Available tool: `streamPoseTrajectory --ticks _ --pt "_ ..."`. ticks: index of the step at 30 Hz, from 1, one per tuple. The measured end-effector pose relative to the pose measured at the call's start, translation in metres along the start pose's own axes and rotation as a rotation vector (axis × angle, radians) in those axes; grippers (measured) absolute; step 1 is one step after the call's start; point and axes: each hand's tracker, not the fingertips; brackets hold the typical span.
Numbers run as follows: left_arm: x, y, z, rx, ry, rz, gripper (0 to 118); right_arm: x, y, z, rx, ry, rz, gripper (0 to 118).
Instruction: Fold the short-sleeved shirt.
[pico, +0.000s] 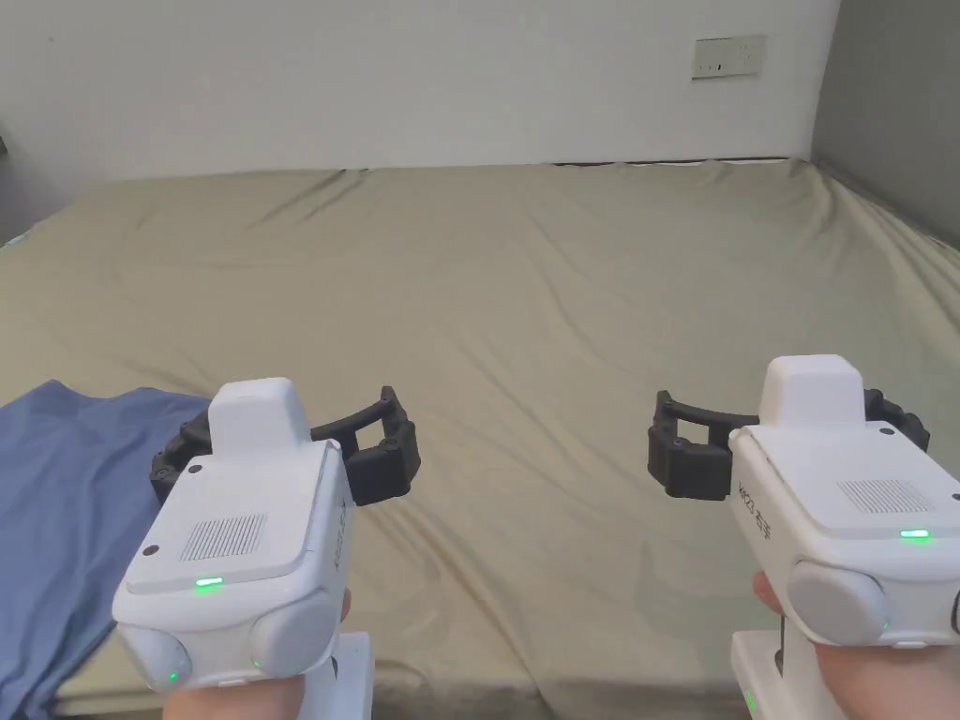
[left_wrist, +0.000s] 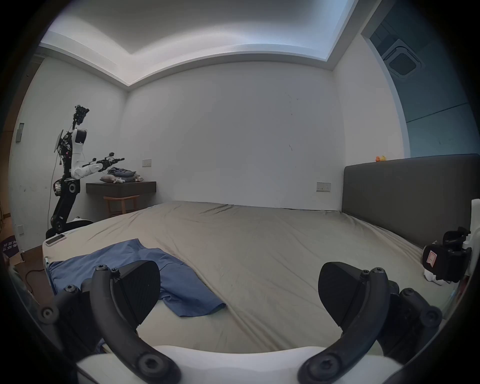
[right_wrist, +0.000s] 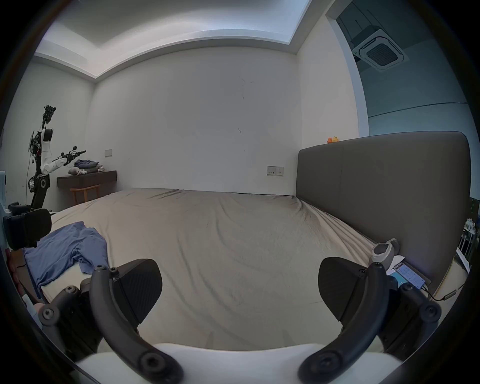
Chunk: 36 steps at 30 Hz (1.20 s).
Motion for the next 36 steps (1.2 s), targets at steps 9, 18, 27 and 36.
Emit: streamPoseTrajectory --ticks 9,18,27,36 --pt "-0.001 0.001 0.0 0.002 0.003 -0.003 118 -0.001 0.0 0.0 0.001 0.005 0.003 118" --pt "0.012 0.003 -0.005 -0.002 0.08 -0.251 118 -0.016 -0.002 0.001 0.011 -0.037 0.23 118" --pt "0.041 -0.139 0.003 0.076 0.07 -1.825 117 -0.086 -0.125 0.013 0.228 0.031 1.787 118" --pt "0.016 -0.015 -0.007 -0.006 0.03 -0.458 117 -0.013 -0.011 0.018 0.164 0.25 0.297 118"
